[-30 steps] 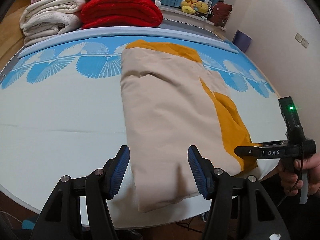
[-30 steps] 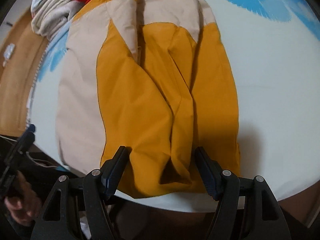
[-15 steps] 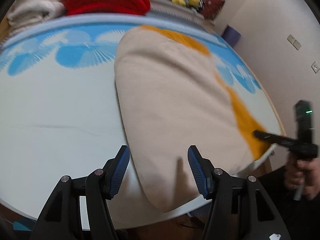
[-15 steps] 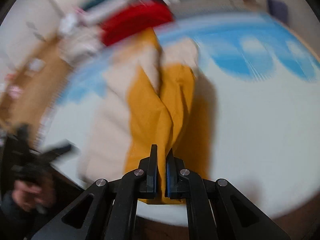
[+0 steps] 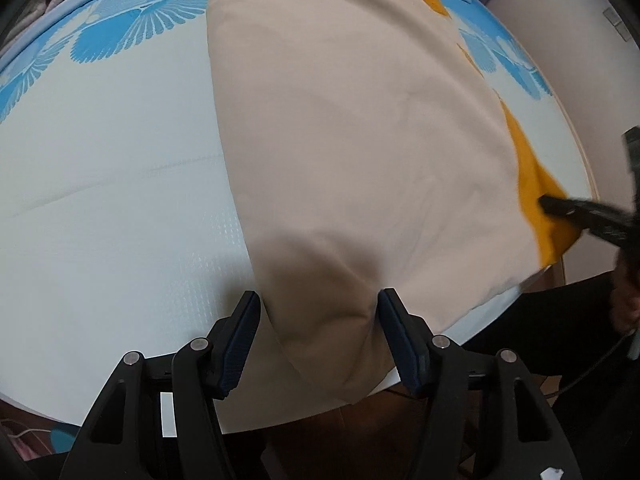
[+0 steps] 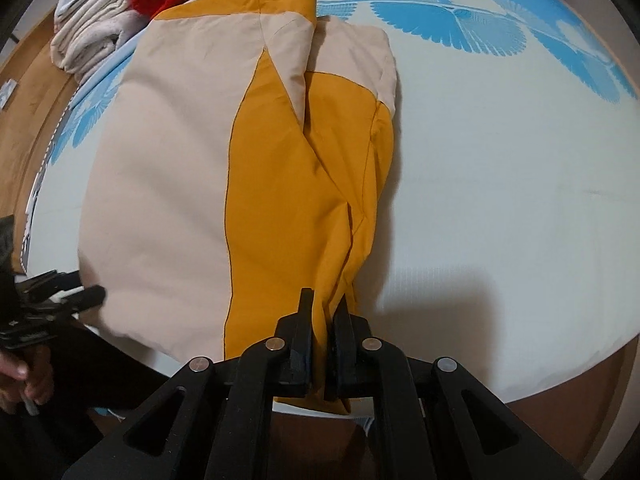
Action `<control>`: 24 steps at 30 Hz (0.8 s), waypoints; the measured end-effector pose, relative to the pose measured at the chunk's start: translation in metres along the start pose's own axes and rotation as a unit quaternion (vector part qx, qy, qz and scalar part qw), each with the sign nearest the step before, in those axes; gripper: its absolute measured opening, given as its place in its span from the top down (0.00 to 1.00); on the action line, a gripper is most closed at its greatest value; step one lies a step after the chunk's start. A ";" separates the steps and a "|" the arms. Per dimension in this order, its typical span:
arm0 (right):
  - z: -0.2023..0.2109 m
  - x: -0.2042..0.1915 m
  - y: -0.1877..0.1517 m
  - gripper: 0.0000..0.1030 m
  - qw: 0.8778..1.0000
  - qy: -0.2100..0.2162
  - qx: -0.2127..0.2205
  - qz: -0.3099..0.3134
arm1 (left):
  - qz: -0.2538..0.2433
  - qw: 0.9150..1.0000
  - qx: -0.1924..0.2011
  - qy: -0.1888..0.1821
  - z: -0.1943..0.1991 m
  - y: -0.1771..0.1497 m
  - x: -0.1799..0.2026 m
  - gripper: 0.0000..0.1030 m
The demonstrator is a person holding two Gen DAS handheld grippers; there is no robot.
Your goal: Fold large clothes
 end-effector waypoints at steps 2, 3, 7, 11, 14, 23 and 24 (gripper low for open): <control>0.023 -0.014 0.015 0.85 0.997 -0.029 0.032 0.066 | 0.006 1.000 0.002 -0.002 0.002 0.001 -0.001 0.44; 0.038 -0.021 0.027 0.82 0.992 -0.052 0.062 0.098 | 0.008 1.000 0.003 -0.001 0.002 0.001 -0.002 0.44; 0.081 -0.041 0.089 0.46 0.975 -0.037 0.177 0.130 | 0.010 1.000 0.005 0.006 0.004 0.003 -0.003 0.44; 0.055 -0.030 0.140 0.43 0.984 0.027 0.168 0.058 | 0.014 1.000 0.007 0.011 0.010 0.004 -0.006 0.44; 0.012 -0.013 0.172 0.43 0.990 0.046 0.131 -0.002 | 0.017 1.000 0.011 0.015 0.016 0.005 -0.007 0.44; -0.071 -0.009 0.213 0.68 0.985 0.137 0.064 -0.080 | 0.013 1.000 0.004 0.020 0.012 0.011 -0.004 0.44; -0.071 -0.010 0.215 0.86 0.983 0.147 0.069 -0.086 | 0.012 1.000 0.004 0.020 0.012 0.011 -0.005 0.44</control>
Point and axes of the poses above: each gripper's, at about its wrist camera, not at the fingertips, and z roughly against the way its jaws point, x to its right, y to its top, the point moved 8 cm from there along -z, roughly the way its jaws point, and after that the axes turned 10 degrees about y, right-handed, at the moved point
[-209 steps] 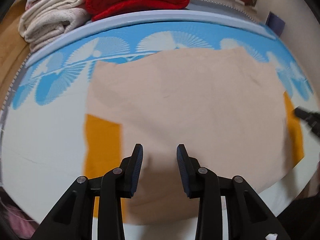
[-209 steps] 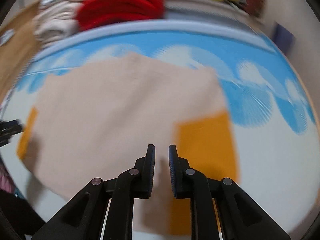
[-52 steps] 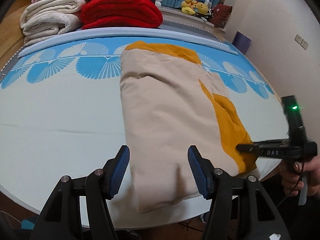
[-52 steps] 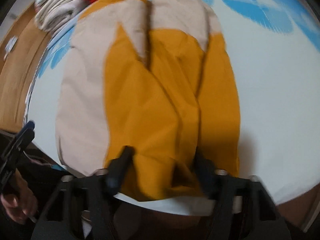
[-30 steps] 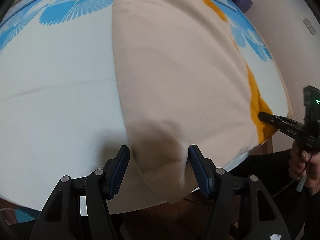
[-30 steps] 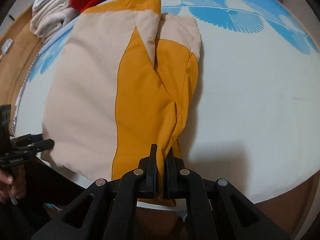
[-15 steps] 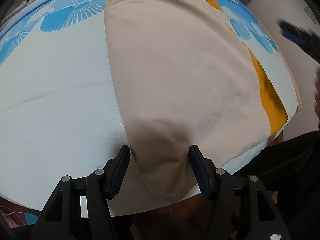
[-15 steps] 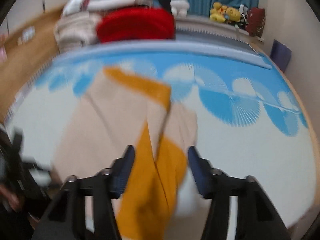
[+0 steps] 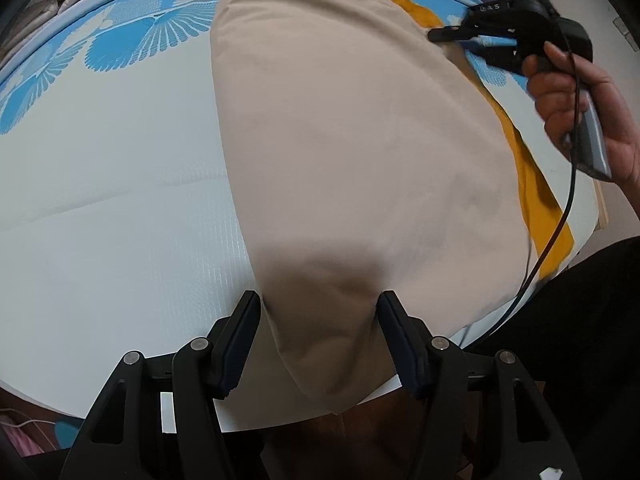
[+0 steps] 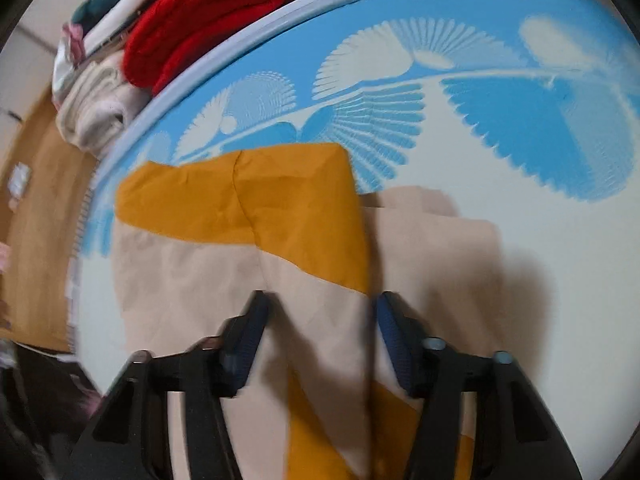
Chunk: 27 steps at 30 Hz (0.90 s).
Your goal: Fold large clothes
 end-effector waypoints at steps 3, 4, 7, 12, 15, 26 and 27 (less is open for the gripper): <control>0.019 -0.013 0.010 0.98 0.998 0.044 0.044 0.014 | 0.000 1.000 -0.001 -0.006 -0.001 0.000 -0.002 0.41; 0.022 -0.006 0.012 0.99 0.999 0.019 0.049 0.015 | 0.000 1.000 -0.001 -0.013 0.000 0.001 0.000 0.41; 0.008 0.041 -0.007 0.98 0.996 -0.079 0.010 -0.045 | -0.009 1.000 -0.003 -0.022 0.001 -0.002 0.006 0.41; 0.019 0.027 -0.012 0.84 0.992 -0.127 0.021 0.010 | -0.017 1.000 -0.011 -0.014 0.002 -0.011 0.009 0.46; 0.046 0.006 -0.022 0.75 0.989 -0.127 0.039 0.066 | -0.008 0.999 0.005 -0.030 0.013 -0.005 0.007 0.46; 0.036 0.008 -0.209 0.69 0.922 -0.085 -0.267 0.268 | 0.036 0.999 -0.029 -0.019 -0.008 -0.008 -0.015 0.46; 0.042 0.008 -0.211 0.69 0.923 -0.080 -0.264 0.269 | 0.033 0.999 -0.033 -0.018 -0.008 -0.006 -0.013 0.46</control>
Point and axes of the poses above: each gripper's, at about its wrist camera, not at the fingertips, and z roughly against the way its jaws point, x to its right, y to its top, the point moved 8 cm from there along -z, roughly the way its jaws point, and after that the axes turned 10 degrees about y, right-handed, at the moved point
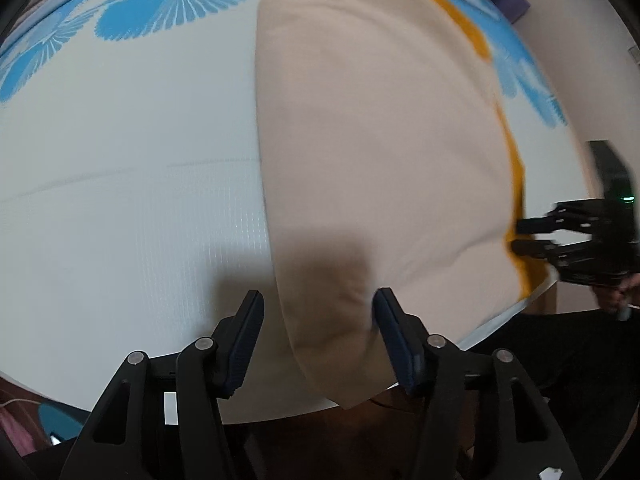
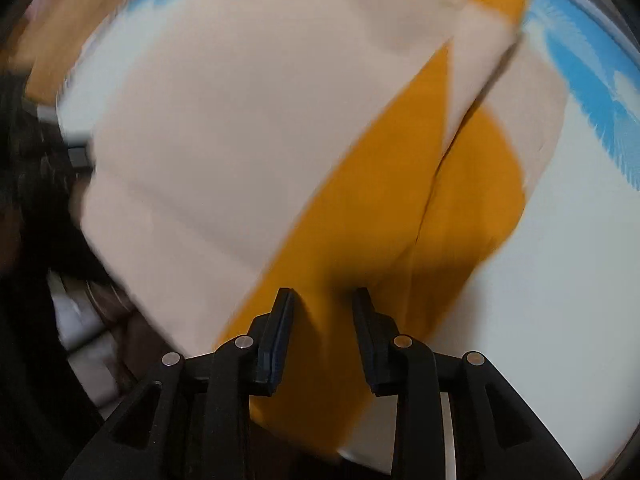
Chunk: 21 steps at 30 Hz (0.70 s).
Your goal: Fold large clothes
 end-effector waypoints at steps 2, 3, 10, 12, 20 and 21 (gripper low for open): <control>0.013 0.002 -0.001 0.66 0.999 0.019 0.018 -0.027 | 0.007 1.000 0.004 -0.012 0.008 0.006 0.002 0.47; 0.021 0.005 0.000 0.65 0.998 0.027 0.035 -0.040 | 0.016 0.999 0.014 -0.025 0.015 0.012 0.002 0.49; 0.038 0.053 0.017 0.23 0.979 0.055 0.099 -0.170 | 0.083 0.993 0.056 -0.070 0.024 0.087 -0.024 0.32; 0.027 0.064 0.016 0.23 0.972 0.067 0.090 -0.207 | 0.114 0.990 0.025 -0.079 -0.001 0.102 -0.030 0.31; -0.001 0.063 0.037 0.23 0.965 0.091 0.085 -0.231 | 0.185 0.962 -0.049 -0.196 -0.072 0.139 -0.029 0.16; -0.004 0.066 0.040 0.23 0.962 0.096 0.086 -0.241 | 0.182 0.961 -0.047 -0.202 -0.074 0.142 -0.027 0.14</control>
Point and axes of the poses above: each gripper's, at about its wrist camera, not at the fingertips, and z roughly against the way its jaws point, x to its right, y to its top, the point moved 8 cm from there along -z, roughly the way its jaws point, and after that the axes turned 10 degrees about y, right-handed, at the moved point
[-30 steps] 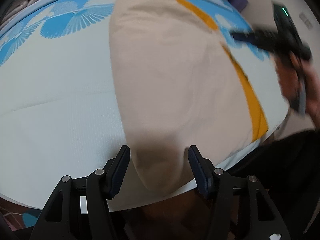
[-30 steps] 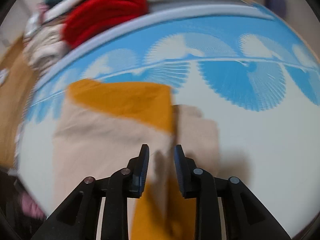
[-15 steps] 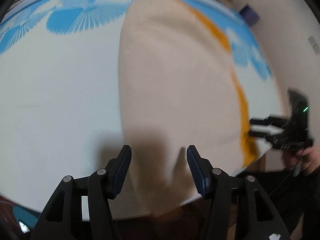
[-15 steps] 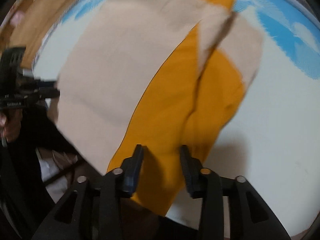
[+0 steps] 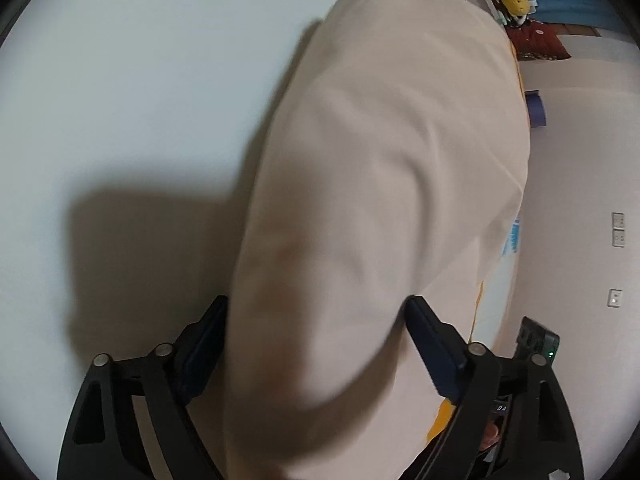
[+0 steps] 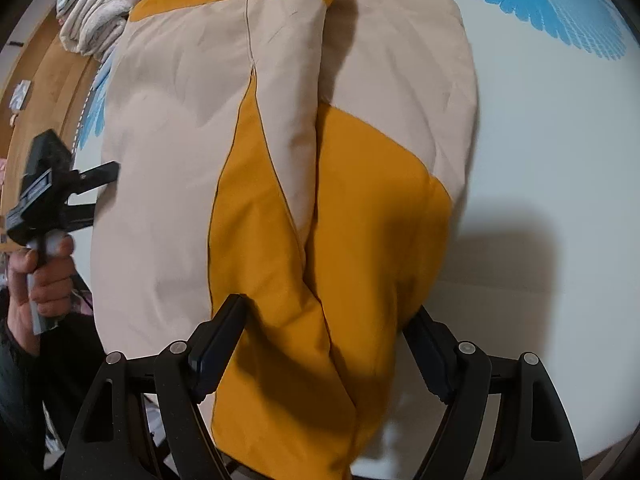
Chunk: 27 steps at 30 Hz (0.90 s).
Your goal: Fold large clothes
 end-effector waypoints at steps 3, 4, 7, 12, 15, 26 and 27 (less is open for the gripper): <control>-0.004 0.001 0.017 0.26 1.000 0.006 0.009 -0.014 | -0.027 0.999 0.030 0.005 -0.001 0.012 0.015 0.23; -0.004 0.006 0.023 0.34 1.000 0.010 0.012 -0.016 | -0.031 0.999 0.041 0.013 0.001 0.015 0.018 0.32; -0.004 -0.009 0.034 0.76 0.998 0.040 0.040 -0.020 | -0.066 0.994 0.080 0.038 0.016 0.020 0.040 0.57; 0.006 -0.028 0.066 0.85 0.993 0.063 0.096 -0.014 | -0.132 0.979 0.149 0.049 0.066 0.051 0.075 0.67; 0.016 -0.048 0.098 0.88 0.988 0.072 0.134 0.005 | -0.148 0.968 0.192 0.072 0.094 0.078 0.082 0.67; 0.006 -0.086 0.172 0.66 0.981 -0.040 0.190 0.005 | -0.098 0.974 0.170 0.117 0.122 0.115 0.012 0.56; 0.008 -0.087 0.169 0.66 0.981 -0.050 0.187 0.011 | -0.124 0.974 0.148 0.115 0.117 0.103 0.010 0.56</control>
Point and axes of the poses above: each gripper's, at about its wrist camera, not at the fingertips, and z roughly against the way its jaws point, x to its right, y to its top, the point moved 8 cm from there along -z, roughly the way its jaws point, and after that the axes turned 10 degrees about y, right-handed, at the moved point
